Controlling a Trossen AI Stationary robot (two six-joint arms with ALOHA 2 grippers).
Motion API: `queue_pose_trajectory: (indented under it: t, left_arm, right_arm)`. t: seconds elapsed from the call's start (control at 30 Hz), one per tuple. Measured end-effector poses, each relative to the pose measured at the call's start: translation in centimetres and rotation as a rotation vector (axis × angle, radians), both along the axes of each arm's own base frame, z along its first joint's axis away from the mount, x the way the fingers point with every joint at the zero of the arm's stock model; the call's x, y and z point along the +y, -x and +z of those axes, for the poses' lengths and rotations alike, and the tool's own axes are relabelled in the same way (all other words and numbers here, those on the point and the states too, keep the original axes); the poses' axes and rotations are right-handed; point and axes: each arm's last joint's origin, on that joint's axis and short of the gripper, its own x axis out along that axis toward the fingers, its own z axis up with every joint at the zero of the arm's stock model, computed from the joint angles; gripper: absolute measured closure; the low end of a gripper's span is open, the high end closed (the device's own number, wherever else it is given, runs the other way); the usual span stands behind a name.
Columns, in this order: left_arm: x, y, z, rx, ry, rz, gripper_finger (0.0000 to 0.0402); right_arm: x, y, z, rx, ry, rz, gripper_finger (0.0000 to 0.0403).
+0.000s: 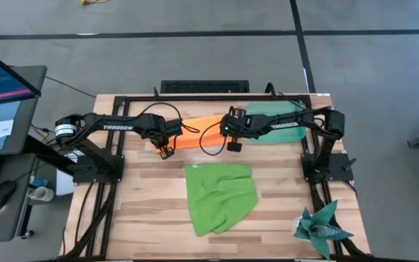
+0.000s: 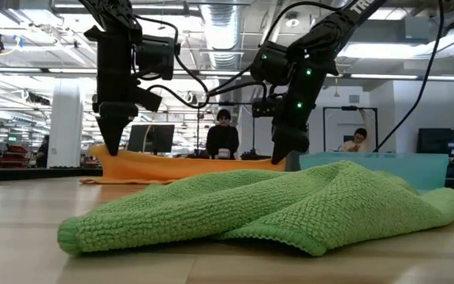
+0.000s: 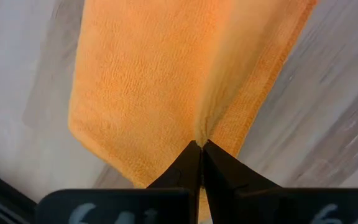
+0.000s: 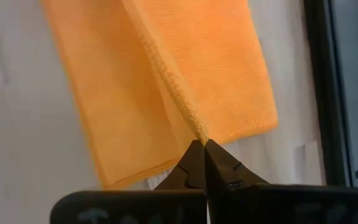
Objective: Roll microfiber towels into tight, uniform cylinder then place into a basket
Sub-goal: Fold the orange towel
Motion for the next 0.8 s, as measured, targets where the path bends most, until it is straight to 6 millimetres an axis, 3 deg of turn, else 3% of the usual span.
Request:
queue_pose_trajectory:
  t: [0.33,0.8]
  left_arm:
    - [0.0,0.0,0.0,-0.003,0.006,-0.001,0.037]
    - [-0.3,0.4,-0.1,0.022,0.073,0.017,0.0319]
  right_arm:
    - [1.3,-0.1,-0.1,0.022,-0.008,0.037,0.0397]
    - [1.4,-0.1,-0.1,0.023,-0.013,0.031,0.0394]
